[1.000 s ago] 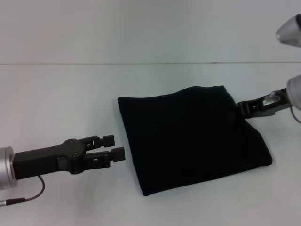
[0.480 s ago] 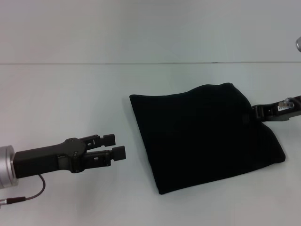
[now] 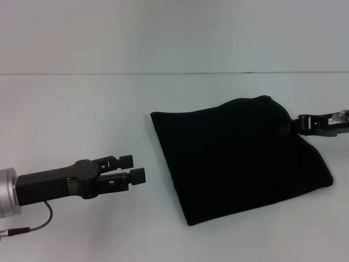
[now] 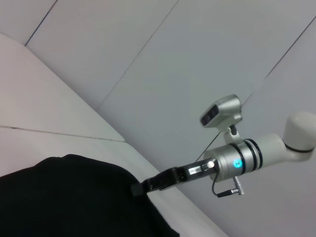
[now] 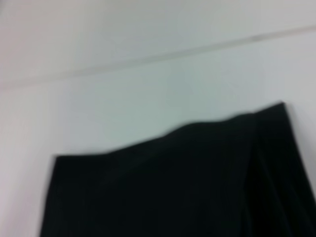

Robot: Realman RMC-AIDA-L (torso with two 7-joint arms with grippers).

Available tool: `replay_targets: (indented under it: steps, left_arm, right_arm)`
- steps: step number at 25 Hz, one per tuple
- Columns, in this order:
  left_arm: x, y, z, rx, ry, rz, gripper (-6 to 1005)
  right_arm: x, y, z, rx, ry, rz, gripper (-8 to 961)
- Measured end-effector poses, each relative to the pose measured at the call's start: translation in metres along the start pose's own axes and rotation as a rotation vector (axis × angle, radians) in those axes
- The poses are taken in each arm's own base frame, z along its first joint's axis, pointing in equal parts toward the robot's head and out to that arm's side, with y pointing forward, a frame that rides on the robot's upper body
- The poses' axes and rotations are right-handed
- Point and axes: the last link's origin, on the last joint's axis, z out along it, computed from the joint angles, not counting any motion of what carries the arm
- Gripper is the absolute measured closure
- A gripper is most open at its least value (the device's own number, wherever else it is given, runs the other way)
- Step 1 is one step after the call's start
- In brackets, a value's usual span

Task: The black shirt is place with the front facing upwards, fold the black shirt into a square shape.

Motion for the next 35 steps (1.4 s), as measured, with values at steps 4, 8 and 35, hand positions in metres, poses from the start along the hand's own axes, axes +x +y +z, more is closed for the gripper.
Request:
replay_targets:
  steps: [4,8,35]
  left_arm:
    - [0.002,-0.001,-0.001,0.007,0.015,-0.013,91]
    - [0.002,-0.001,-0.002,0.009,0.025,-0.038,91]
    - [0.01,-0.011,0.013,0.061,0.062,-0.191,91]
  right_arm:
    - [0.006,-0.009,-0.017,-0.085,-0.112,0.008,808]
    - [0.018,-0.022,-0.036,-0.135,-0.256,-0.013,650]
    - [0.085,-0.023,0.002,-0.067,-0.292,-0.447,34]
